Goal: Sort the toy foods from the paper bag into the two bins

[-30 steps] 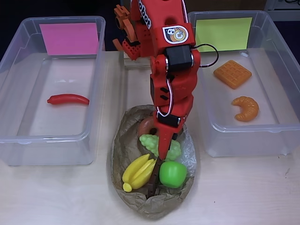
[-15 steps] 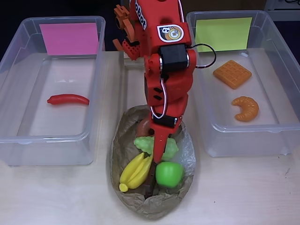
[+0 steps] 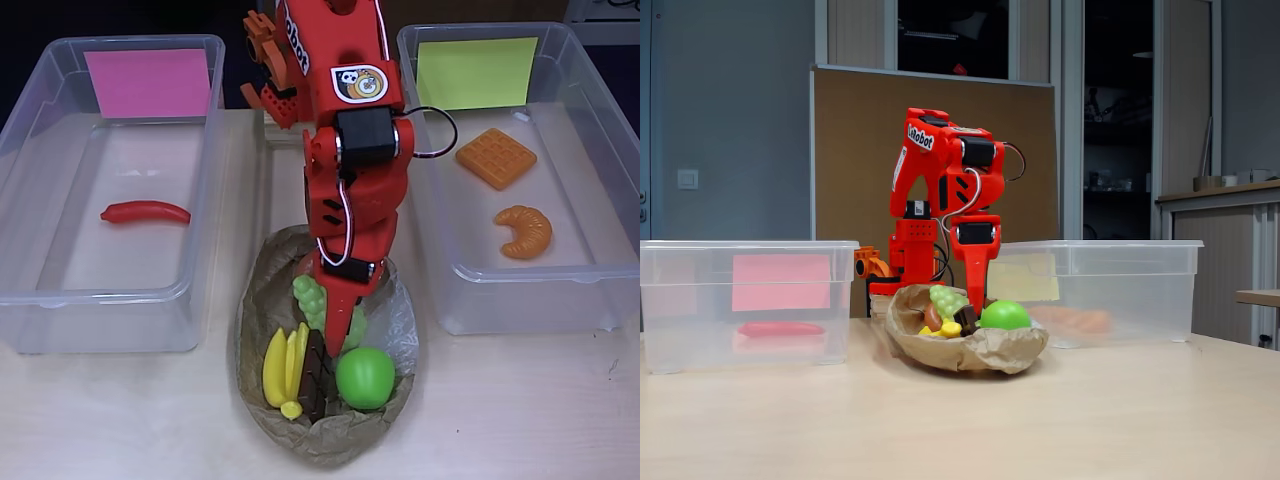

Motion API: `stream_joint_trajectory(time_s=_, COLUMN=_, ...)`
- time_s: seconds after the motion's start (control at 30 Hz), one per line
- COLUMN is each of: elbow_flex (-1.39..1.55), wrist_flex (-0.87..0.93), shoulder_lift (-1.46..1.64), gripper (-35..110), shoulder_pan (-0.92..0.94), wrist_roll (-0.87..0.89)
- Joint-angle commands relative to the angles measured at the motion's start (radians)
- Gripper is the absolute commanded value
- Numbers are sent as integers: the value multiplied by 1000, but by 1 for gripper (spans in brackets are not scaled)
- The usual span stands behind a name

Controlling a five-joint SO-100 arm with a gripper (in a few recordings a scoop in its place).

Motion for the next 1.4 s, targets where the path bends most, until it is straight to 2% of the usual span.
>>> stream_joint_trajectory(time_s=0.0, elbow_flex=28, wrist_flex=46, shoulder_lift=41, gripper=35, shoulder_pan=-8, wrist_roll=66)
stream_joint_trajectory(time_s=0.33, elbow_flex=137, wrist_flex=5, shoulder_lift=92, gripper=33, shoulder_pan=28, wrist_roll=77)
stream_joint_trajectory(time_s=0.53, elbow_flex=63, wrist_flex=-14, shoulder_lift=54, gripper=12, shoulder_pan=49, wrist_roll=-40)
stream_joint_trajectory(time_s=0.63, elbow_flex=6, wrist_flex=5, shoulder_lift=40, gripper=8, shoulder_pan=51, wrist_roll=-94)
stream_joint_trajectory(time_s=1.07, elbow_flex=-324, wrist_flex=382, shoulder_lift=80, gripper=4, shoulder_pan=52, wrist_roll=-209)
stream_joint_trajectory(time_s=1.23, elbow_flex=-586, wrist_flex=548, shoulder_lift=109, gripper=5, shoulder_pan=84, wrist_roll=-359)
stream_joint_trajectory(time_s=1.37, elbow_flex=-653, wrist_flex=549, shoulder_lift=209, gripper=7, shoulder_pan=149, wrist_roll=-518)
